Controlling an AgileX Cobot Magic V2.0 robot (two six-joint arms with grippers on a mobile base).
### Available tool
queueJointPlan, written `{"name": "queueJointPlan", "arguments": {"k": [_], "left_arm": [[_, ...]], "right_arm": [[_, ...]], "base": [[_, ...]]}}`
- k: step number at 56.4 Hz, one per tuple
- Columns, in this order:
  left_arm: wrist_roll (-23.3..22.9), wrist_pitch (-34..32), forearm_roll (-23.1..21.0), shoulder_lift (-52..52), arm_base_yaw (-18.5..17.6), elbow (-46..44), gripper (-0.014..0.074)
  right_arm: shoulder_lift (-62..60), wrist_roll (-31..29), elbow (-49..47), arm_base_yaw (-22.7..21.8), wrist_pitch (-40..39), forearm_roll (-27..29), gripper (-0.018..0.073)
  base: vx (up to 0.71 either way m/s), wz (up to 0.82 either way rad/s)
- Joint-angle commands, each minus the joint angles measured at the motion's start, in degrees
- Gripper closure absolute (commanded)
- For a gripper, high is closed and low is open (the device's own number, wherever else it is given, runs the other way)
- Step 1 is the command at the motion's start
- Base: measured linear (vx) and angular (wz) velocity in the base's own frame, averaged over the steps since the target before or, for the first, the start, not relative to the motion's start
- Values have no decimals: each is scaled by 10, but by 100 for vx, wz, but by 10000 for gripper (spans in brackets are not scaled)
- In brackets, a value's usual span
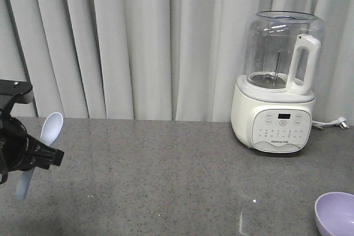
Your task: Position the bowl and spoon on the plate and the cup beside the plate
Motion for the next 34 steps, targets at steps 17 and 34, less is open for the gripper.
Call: {"name": "queueJointPlan", "arguments": {"k": [17,34], "left_arm": [[0,-10,6,-22,-3,-15,603],[0,-10,14,-22,-3,-15,603]], "right_arm": [[73,-9,-20,-65,-67,-23,62],[158,-10,-20,-65,-80,-21,62]], "base": [[0,0],[0,0]]}}
